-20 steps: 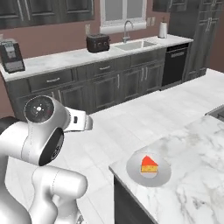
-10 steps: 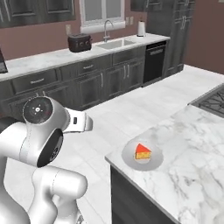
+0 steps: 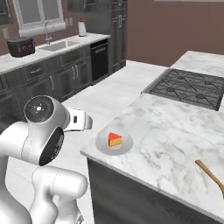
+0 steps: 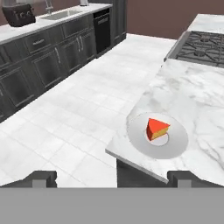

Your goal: Pick the cheese from the counter and place it in the microwave.

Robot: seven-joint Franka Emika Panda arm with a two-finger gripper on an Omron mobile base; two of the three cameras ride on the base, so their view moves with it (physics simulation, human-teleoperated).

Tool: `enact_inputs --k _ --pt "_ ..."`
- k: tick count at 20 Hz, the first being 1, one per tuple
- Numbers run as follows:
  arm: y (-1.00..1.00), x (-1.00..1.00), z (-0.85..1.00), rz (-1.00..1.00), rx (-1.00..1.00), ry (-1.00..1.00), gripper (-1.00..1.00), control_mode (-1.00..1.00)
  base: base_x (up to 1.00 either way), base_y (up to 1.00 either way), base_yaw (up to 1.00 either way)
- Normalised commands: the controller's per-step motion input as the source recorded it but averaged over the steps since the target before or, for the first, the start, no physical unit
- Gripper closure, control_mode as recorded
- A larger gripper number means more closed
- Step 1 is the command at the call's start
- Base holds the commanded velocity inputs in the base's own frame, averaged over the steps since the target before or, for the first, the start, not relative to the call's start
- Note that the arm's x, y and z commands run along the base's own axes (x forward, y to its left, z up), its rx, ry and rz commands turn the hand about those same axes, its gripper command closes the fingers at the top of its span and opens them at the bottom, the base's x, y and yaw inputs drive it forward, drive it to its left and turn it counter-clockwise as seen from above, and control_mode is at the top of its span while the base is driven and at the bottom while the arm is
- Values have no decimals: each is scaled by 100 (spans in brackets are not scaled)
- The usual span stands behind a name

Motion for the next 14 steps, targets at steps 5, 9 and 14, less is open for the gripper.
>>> enact_inputs --k 5,9,14 --pt "0 0 0 0 0 0 -100 100 3 11 -57" --pt "0 0 0 0 0 0 -100 100 19 24 -44" --pt "0 0 0 0 0 0 -100 100 21 18 -22"
